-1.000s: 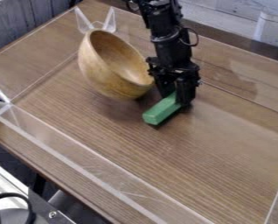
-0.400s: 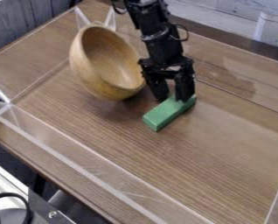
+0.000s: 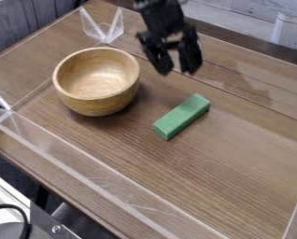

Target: Remove the green block from inside the brown bowl and put it on the table

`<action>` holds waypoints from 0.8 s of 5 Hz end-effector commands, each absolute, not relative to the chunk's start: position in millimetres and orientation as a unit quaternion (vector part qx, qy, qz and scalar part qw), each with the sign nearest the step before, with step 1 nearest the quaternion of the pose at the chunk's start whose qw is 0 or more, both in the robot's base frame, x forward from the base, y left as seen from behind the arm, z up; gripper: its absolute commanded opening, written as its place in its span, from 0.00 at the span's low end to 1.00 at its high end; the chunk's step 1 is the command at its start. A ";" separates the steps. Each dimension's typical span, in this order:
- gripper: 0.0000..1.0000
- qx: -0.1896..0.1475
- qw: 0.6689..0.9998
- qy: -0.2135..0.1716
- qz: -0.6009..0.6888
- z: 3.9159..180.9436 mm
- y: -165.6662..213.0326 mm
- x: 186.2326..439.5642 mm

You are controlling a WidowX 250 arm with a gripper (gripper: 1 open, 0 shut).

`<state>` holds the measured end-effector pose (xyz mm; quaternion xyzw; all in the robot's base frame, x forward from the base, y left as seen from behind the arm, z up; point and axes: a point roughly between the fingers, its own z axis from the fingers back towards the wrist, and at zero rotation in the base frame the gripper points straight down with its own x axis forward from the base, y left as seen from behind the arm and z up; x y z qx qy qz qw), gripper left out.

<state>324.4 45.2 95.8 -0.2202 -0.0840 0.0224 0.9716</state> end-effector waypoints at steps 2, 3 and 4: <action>1.00 -0.181 0.974 -0.132 -0.023 123.1 71.8 329.6; 1.00 -0.172 0.976 -0.134 -0.022 127.2 78.4 330.2; 1.00 -0.158 0.978 -0.135 -0.021 132.5 88.8 330.3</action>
